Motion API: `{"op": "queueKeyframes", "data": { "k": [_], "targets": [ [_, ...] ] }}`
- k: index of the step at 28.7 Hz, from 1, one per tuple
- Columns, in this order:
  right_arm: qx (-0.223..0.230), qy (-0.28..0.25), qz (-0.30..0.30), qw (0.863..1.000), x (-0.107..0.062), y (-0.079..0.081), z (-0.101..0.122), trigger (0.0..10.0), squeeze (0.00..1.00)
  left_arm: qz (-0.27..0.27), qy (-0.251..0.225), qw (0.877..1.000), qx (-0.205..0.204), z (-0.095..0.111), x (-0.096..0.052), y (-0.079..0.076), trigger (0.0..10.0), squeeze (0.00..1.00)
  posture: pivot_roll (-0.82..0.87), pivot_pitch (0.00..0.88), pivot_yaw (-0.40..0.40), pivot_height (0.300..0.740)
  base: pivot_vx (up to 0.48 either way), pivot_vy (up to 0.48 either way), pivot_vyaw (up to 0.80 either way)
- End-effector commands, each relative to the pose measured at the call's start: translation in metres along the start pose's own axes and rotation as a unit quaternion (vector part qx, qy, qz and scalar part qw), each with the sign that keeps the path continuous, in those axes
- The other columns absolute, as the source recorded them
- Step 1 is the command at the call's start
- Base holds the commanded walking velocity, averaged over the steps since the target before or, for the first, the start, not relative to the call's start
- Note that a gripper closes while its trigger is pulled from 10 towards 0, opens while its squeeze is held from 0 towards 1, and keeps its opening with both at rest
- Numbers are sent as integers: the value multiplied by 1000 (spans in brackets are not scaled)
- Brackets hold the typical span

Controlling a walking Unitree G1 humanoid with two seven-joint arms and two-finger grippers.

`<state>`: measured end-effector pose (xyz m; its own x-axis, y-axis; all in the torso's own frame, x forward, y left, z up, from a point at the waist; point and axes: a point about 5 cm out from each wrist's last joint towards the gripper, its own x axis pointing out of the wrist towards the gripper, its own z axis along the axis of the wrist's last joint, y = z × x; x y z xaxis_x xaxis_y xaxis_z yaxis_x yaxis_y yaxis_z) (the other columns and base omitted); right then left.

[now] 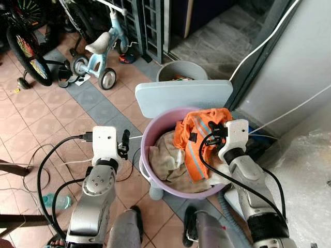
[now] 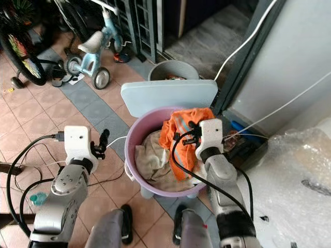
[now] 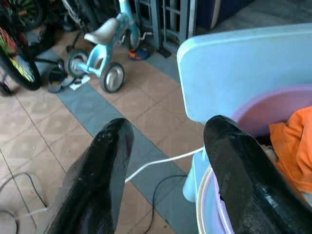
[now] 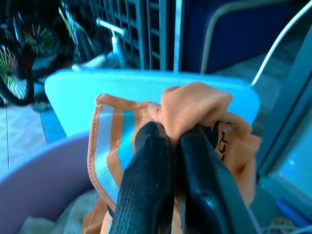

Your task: Clothes washing

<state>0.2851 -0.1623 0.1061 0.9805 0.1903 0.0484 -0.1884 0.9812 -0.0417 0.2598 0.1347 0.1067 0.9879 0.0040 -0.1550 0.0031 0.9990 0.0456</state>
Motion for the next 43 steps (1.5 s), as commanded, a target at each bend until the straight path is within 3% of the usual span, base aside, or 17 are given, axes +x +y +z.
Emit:
{"op": "queueKeyframes", "data": {
  "k": [1, 8, 9, 10, 14, 18, 22, 28, 31, 43],
  "targets": [
    [-1, -36, -10, 999, -6, -1, 19, 0, 0, 4, -13, 1000, 20, -3, -1, 1, 10000, 0, -19, 39, 70, 740, 0, 0, 0],
    [25, -80, -32, 996, -26, 4, 43, 353, 0, -18, -42, 999, 30, -7, 6, 8, 10000, 0, -35, 0, 81, 740, 0, 0, 0],
    [27, -76, -41, 996, -31, 4, 43, 4824, 0, -30, -57, 997, 39, -7, 6, 6, 10000, 0, -41, 0, 82, 740, 0, 0, 0],
    [26, -70, -48, 996, -36, 3, 40, 10000, 0, -36, -69, 996, 41, -6, 5, 6, 10000, 0, -46, 0, 83, 740, 0, 0, 0],
    [7, -39, -66, 997, -56, 2, 26, 10000, 0, -40, -90, 994, 47, -9, 7, 9, 10000, 0, -64, 0, 78, 740, 0, 0, 0],
    [-3, -18, -80, 997, -62, -3, 20, 10000, 0, -58, -100, 993, 34, -8, 12, 5, 10000, 0, -61, 0, 59, 740, 0, 0, 0],
    [-5, -12, -90, 996, -59, -8, 21, 10000, 0, -95, -104, 990, -6, -6, 15, -5, 10000, 0, -57, 0, 54, 740, 0, 0, -158],
    [-12, -15, -87, 996, -54, -8, 23, 10000, 0, -108, -91, 989, -43, -9, 15, -8, 10000, 0, -59, 0, 57, 740, 0, 0, -750],
    [-9, -18, -84, 996, -50, -7, 27, 10000, 0, -122, -75, 986, -83, -10, 12, -9, 10000, 0, -53, 0, 54, 740, 0, 0, -800],
    [-14, -12, -60, 998, -40, -5, 28, 10000, 0, -137, -54, 981, -128, -11, 1, -13, 10000, 0, -28, 39, 33, 740, 0, 0, -67]
  ]
}}
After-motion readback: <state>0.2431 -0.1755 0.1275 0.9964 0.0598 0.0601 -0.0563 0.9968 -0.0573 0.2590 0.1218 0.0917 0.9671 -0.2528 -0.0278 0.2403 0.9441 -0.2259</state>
